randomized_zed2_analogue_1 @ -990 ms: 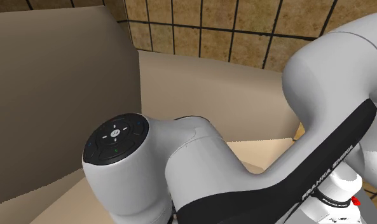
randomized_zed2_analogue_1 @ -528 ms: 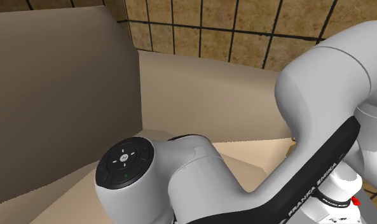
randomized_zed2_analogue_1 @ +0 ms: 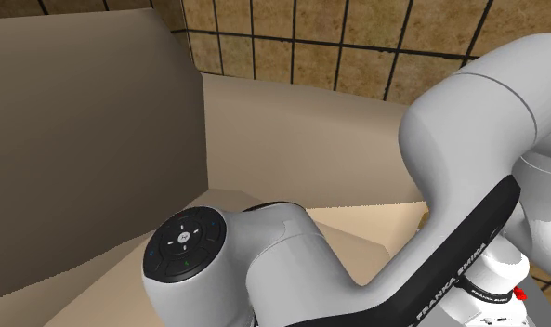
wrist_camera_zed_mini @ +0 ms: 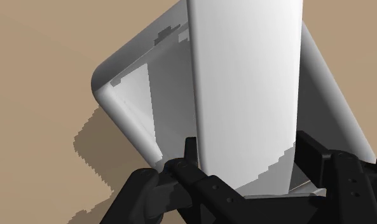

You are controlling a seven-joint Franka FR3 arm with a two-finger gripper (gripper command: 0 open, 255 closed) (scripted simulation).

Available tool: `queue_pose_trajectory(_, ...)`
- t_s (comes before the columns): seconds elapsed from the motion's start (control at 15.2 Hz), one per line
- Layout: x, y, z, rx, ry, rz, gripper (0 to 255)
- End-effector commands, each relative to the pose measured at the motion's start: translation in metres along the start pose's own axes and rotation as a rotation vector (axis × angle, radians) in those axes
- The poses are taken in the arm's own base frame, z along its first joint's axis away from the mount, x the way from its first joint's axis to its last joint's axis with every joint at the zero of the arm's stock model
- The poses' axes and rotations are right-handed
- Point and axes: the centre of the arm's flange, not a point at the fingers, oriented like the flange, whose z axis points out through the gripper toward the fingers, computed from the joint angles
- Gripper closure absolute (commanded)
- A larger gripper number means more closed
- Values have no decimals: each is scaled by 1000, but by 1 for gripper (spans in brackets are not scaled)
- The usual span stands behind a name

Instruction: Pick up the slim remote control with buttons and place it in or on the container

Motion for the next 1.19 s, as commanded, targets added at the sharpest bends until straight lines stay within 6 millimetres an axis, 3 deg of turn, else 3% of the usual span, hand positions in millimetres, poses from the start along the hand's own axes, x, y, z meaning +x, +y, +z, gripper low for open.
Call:
queue_pose_trajectory(0.0, 0, 0, 0, 0, 0, 0, 0)
queue_pose_trajectory(0.33, 0, 0, 0, 0, 0, 0, 0)
queue_pose_trajectory(0.59, 0, 0, -50, 0, 0, 0, 0)
queue_pose_trajectory(1.12, 0, 0, -50, 0, 0, 0, 0)
